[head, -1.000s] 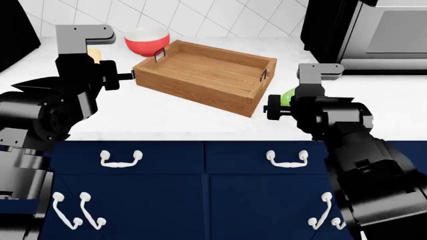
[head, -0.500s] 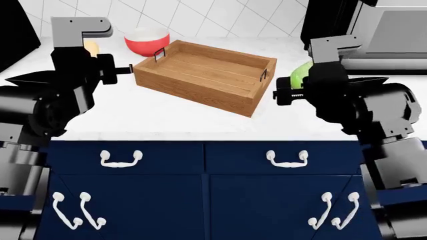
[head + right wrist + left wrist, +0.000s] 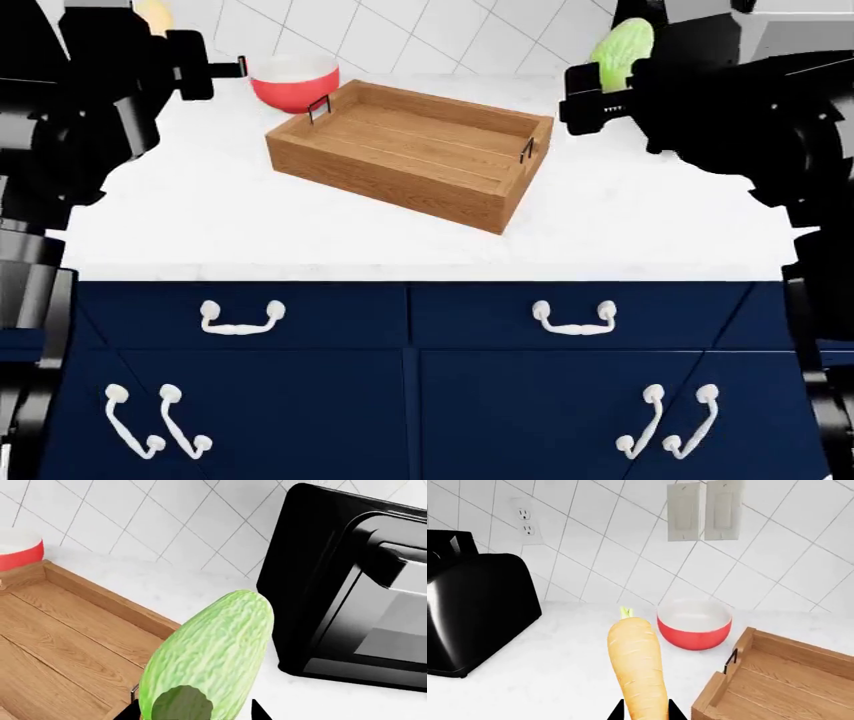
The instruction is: Place the two vegetables and bowl onto the tray for setting up a vegetable dip station.
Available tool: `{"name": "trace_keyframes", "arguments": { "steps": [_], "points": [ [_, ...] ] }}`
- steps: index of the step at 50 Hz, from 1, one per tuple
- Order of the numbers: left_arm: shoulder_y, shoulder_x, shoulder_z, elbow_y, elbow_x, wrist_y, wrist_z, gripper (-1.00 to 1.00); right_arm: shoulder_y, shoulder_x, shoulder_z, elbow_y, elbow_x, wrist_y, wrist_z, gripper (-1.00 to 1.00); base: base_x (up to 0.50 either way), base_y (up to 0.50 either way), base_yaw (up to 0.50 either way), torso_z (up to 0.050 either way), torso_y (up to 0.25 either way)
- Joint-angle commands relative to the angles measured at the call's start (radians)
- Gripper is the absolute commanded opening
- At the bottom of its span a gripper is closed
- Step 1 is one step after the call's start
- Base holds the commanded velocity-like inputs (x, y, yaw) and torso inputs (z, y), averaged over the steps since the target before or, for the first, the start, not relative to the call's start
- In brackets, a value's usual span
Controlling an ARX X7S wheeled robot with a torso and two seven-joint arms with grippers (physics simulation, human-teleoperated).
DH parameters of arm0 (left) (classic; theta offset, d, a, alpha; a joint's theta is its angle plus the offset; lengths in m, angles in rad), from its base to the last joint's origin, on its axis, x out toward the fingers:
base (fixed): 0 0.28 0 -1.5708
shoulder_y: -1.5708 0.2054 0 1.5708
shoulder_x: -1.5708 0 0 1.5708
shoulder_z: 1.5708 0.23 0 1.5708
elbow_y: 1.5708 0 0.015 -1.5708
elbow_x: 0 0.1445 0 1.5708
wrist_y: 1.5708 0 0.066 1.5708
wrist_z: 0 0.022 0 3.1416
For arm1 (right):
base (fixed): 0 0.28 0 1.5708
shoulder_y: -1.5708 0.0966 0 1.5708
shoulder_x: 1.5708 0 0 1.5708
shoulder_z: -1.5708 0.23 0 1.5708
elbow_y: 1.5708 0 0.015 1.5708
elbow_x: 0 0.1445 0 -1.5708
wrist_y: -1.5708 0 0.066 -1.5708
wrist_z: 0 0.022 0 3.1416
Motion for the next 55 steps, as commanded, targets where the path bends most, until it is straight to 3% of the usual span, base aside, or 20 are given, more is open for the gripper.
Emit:
{"name": "trace_keyframes", "arguments": {
  "steps": [1, 13, 37, 55],
  "points": [
    [-0.137, 0.016, 0.023, -0.092, 0.035, 0.023, 0.057, -1.00, 0.134, 0.004, -0.020, 0.003, -0.035, 0.016, -0.045, -1.00, 0.00, 0.00, 0.00, 0.000, 0.000],
    [-0.089, 0.001, 0.034, -0.029, 0.013, -0.022, 0.070, -1.00, 0.138, -0.005, -0.037, 0.051, -0.046, 0.001, -0.066, -1.00, 0.00, 0.00, 0.00, 0.000, 0.001],
    [-0.090, 0.020, 0.047, -0.109, 0.028, 0.024, 0.103, -1.00, 0.142, -0.002, -0.066, 0.073, -0.062, -0.016, -0.089, -1.00, 0.00, 0.00, 0.00, 0.000, 0.000],
    [-0.078, 0.024, 0.040, -0.107, 0.021, 0.032, 0.100, -1.00, 0.134, 0.002, -0.059, 0.064, -0.054, -0.020, -0.088, -1.00, 0.05, 0.18, 0.00, 0.001, 0.001]
  ]
}}
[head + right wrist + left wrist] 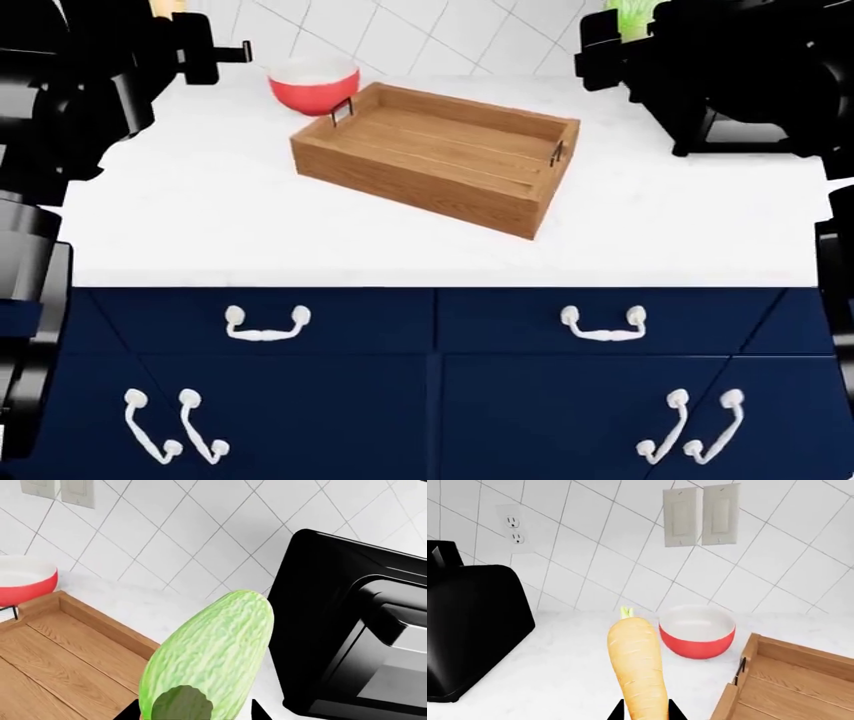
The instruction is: Place the two vegetables and bowl onto the tray for setting up a vegetable dip station.
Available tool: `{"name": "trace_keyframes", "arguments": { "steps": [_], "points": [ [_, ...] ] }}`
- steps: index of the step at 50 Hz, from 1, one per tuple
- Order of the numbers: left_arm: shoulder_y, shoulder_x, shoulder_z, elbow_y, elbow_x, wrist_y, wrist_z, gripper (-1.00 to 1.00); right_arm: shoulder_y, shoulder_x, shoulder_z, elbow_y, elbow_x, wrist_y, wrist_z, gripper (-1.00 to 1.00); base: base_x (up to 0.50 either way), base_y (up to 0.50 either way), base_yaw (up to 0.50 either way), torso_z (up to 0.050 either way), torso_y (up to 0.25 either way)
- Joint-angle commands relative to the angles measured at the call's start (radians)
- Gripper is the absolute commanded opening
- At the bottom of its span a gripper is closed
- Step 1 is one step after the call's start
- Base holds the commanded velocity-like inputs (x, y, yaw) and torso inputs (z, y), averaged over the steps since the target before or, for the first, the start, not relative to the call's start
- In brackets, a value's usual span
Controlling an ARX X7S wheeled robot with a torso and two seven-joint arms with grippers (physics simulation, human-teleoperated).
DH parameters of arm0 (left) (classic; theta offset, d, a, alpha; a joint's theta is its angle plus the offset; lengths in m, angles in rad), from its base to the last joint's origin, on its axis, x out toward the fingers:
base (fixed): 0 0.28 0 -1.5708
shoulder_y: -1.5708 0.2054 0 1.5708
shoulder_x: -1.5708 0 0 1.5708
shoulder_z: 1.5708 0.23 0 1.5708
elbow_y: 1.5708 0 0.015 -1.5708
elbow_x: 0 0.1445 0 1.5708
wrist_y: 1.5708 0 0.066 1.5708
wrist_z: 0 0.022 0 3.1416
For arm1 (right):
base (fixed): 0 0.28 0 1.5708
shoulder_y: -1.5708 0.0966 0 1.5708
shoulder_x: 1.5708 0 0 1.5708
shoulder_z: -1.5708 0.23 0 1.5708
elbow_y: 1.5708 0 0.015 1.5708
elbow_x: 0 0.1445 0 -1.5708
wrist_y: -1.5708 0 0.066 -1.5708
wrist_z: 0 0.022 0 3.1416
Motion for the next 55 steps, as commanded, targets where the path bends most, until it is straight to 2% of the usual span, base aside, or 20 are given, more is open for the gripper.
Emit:
{"name": "trace_keyframes", "arguments": {
  "steps": [1, 55],
  "points": [
    [0.003, 0.001, -0.006, 0.006, 0.000, 0.004, -0.006, -1.00, 0.000, 0.001, 0.005, -0.008, -0.013, -0.005, -0.008, -1.00, 0.12, 0.03, 0.00, 0.000, 0.000],
    [0.017, 0.015, -0.005, -0.006, -0.003, 0.020, -0.006, -1.00, -0.012, -0.005, -0.005, 0.005, -0.007, -0.025, -0.028, -1.00, 0.35, -0.04, 0.00, 0.000, 0.002]
  ]
}}
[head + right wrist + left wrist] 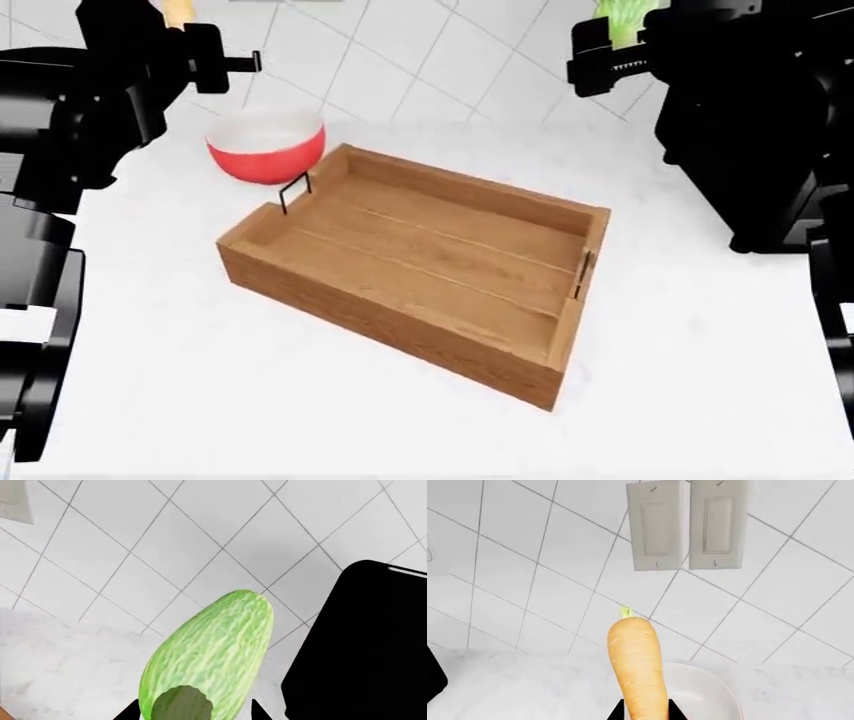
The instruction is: Place the two vegetables and bowl onto the tray for setting up a vegetable dip station.
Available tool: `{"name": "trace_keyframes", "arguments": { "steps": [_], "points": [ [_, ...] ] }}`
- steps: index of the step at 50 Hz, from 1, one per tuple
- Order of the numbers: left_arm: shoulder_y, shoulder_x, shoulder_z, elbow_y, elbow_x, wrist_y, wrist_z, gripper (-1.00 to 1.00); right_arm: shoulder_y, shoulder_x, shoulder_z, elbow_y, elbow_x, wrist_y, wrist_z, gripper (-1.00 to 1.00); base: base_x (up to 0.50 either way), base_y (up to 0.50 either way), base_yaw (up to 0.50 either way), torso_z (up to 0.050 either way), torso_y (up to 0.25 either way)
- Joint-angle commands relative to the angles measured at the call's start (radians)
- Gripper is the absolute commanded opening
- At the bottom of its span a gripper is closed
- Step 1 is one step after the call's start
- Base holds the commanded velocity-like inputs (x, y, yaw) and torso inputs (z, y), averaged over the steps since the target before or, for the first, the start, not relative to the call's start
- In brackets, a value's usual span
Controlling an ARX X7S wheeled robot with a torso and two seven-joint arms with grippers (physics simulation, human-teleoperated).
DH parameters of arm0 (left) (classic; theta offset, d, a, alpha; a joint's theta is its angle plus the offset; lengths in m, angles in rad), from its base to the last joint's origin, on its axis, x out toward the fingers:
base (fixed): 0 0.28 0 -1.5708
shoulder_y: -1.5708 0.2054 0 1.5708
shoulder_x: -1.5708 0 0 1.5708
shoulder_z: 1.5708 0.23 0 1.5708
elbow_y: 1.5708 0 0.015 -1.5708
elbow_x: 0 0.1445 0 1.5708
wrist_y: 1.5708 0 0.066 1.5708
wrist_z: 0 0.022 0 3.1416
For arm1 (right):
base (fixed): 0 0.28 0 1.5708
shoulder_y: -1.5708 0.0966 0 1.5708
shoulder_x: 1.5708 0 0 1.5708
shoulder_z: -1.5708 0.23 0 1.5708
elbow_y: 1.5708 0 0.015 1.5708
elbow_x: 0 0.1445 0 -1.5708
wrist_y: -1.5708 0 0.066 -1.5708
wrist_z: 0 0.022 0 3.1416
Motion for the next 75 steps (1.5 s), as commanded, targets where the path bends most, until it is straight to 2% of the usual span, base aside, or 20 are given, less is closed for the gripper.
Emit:
{"name": "trace_keyframes", "arguments": {
  "steps": [1, 34, 42, 47, 56, 59, 61, 62, 63, 64, 68, 72, 75],
  "points": [
    [-0.003, 0.003, -0.002, 0.001, 0.003, 0.005, -0.002, -1.00, 0.003, -0.001, -0.002, -0.001, -0.018, -0.004, -0.011, -1.00, 0.36, 0.00, 0.00, 0.000, 0.000],
    [0.008, 0.000, -0.008, 0.009, -0.005, 0.005, -0.006, -1.00, 0.005, -0.006, -0.002, -0.001, -0.011, -0.001, -0.009, -1.00, 0.36, 0.00, 0.00, 0.000, 0.002],
    [0.015, -0.003, -0.008, 0.020, -0.007, -0.002, -0.011, -1.00, 0.003, 0.001, 0.000, -0.017, -0.001, 0.014, -0.009, -1.00, 0.02, 0.00, 0.00, 0.000, 0.001],
    [0.012, -0.005, -0.005, 0.024, -0.007, -0.006, -0.009, -1.00, 0.008, 0.017, 0.000, -0.069, 0.024, 0.062, -0.016, -1.00, 0.00, 0.00, 0.00, 0.000, 0.000],
    [0.012, -0.014, -0.001, 0.024, -0.006, -0.013, -0.007, -1.00, 0.120, 0.073, 0.017, -0.231, 0.158, 0.345, -0.032, -1.00, 0.00, 0.00, 0.00, 0.000, 0.001],
    [0.011, -0.012, 0.000, 0.016, -0.004, -0.009, -0.002, -1.00, 0.152, 0.073, 0.080, -0.271, 0.223, 0.489, 0.037, -1.00, 0.00, 0.00, 0.00, 0.000, 0.000],
    [0.011, -0.009, 0.001, -0.001, -0.001, 0.002, 0.003, -1.00, 0.205, 0.106, 0.043, -0.256, 0.437, 0.510, 0.191, -1.00, 0.00, 0.00, 0.00, 0.000, 0.000],
    [0.014, -0.007, 0.000, -0.004, -0.002, 0.005, 0.005, -1.00, 0.257, 0.143, -0.046, -0.251, 0.587, 0.510, 0.272, -1.00, 0.00, 0.00, 0.00, 0.000, 0.000],
    [0.015, -0.006, 0.001, -0.005, -0.002, 0.007, 0.005, -1.00, 0.270, 0.153, -0.049, -0.232, 0.680, 0.508, 0.354, -1.00, 0.00, 0.00, 0.00, 0.000, 0.000],
    [0.018, -0.004, 0.002, -0.008, -0.002, 0.010, 0.009, -1.00, 0.317, 0.183, -0.125, -0.228, 0.815, 0.509, 0.406, -1.00, 0.00, 0.00, 0.00, 0.010, 0.000],
    [0.016, -0.001, 0.005, -0.021, 0.002, 0.018, 0.017, -1.00, 0.377, 0.249, -0.252, -0.240, 1.158, 0.499, 0.593, -1.00, 0.00, 0.00, 0.00, 0.000, 0.002],
    [0.020, -0.004, 0.002, -0.016, -0.001, 0.018, 0.017, -1.00, 0.420, 0.297, -0.359, -0.295, 1.402, 0.489, 0.658, -1.00, 0.00, 0.00, 0.00, 0.000, 0.000],
    [0.024, -0.004, -0.001, -0.014, -0.004, 0.018, 0.014, -1.00, 0.407, 0.320, -0.386, -0.346, 1.470, 0.468, 0.678, -1.00, 0.00, 0.00, 0.00, 0.000, 0.000]
  ]
}}
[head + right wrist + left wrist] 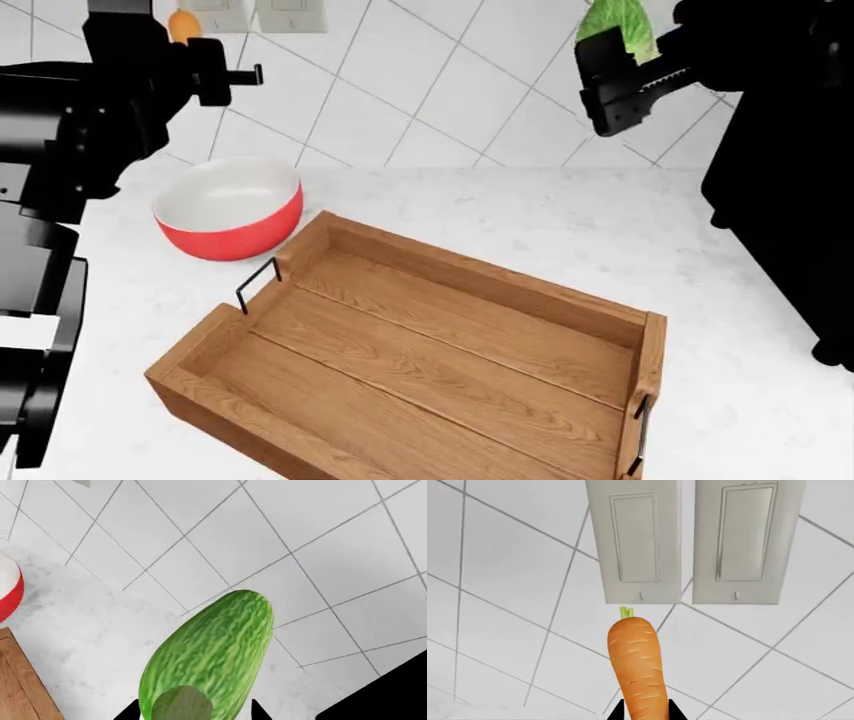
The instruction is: Place the two vegetables and bowl onto the tray for setting up a vegetable dip station.
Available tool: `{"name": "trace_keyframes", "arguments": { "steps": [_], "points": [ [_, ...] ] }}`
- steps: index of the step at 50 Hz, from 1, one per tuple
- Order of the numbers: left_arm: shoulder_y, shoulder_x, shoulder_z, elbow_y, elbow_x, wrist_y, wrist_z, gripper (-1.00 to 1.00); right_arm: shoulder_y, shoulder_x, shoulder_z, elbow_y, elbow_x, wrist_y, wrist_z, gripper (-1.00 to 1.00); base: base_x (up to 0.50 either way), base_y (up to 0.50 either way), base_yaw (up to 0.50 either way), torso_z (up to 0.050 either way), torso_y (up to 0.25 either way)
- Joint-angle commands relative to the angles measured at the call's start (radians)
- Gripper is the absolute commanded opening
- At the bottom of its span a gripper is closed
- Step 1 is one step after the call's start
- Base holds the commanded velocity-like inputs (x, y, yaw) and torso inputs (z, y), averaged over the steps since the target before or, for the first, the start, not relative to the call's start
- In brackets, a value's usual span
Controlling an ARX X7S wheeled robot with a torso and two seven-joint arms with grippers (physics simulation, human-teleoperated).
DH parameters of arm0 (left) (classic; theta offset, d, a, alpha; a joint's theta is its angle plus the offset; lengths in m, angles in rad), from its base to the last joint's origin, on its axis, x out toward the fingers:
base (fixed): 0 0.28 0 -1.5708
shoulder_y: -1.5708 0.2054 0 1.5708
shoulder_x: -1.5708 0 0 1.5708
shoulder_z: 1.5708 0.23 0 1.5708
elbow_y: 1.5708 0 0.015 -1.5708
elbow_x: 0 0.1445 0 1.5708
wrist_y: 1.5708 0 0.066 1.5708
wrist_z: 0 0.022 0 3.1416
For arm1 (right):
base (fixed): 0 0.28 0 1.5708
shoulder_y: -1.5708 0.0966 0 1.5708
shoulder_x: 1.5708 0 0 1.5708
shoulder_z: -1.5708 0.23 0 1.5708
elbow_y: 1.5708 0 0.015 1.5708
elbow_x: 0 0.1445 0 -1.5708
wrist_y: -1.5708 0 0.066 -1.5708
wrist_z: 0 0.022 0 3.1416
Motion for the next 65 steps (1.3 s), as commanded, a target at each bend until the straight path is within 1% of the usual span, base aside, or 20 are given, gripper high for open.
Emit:
{"name": "trace_keyframes", "arguments": {
  "steps": [1, 7, 25, 36, 46, 52, 65],
  "points": [
    [0.003, 0.002, -0.004, -0.005, 0.002, 0.011, 0.001, -1.00, 0.111, 0.129, -0.219, -0.116, 0.598, 0.024, 0.266, -1.00, 0.00, 0.00, 0.00, 0.000, 0.000],
    [0.003, 0.011, -0.002, -0.022, 0.005, 0.022, 0.005, -1.00, 0.133, 0.155, -0.281, -0.183, 0.730, 0.025, 0.263, -1.00, 0.00, 0.00, 0.00, 0.000, 0.000],
    [-0.018, 0.050, 0.013, -0.121, 0.027, 0.080, 0.040, -1.00, 0.128, 0.211, -0.291, -0.324, 0.855, 0.022, 0.184, -1.00, 0.00, 0.00, 0.00, 0.000, 0.001],
    [-0.023, 0.052, 0.015, -0.122, 0.029, 0.077, 0.039, -1.00, 0.105, 0.219, -0.263, -0.365, 0.854, 0.023, 0.130, -1.00, 0.00, 0.00, 0.00, 0.001, 0.001],
    [-0.021, 0.052, 0.016, -0.122, 0.029, 0.079, 0.038, -1.00, 0.076, 0.192, -0.252, -0.377, 0.825, 0.037, 0.079, -1.00, 0.00, 0.00, 0.00, 0.000, 0.000],
    [-0.007, 0.042, 0.008, -0.094, 0.020, 0.067, 0.028, -1.00, 0.070, 0.171, -0.268, -0.376, 0.815, 0.046, 0.051, -1.00, 0.00, 0.00, 0.00, 0.000, 0.000],
    [-0.010, 0.048, 0.009, -0.117, 0.023, 0.082, 0.035, -1.00, 0.094, 0.151, -0.347, -0.356, 0.812, 0.055, 0.003, -1.00, 0.00, 0.00, 0.00, 0.000, 0.001]
  ]
}}
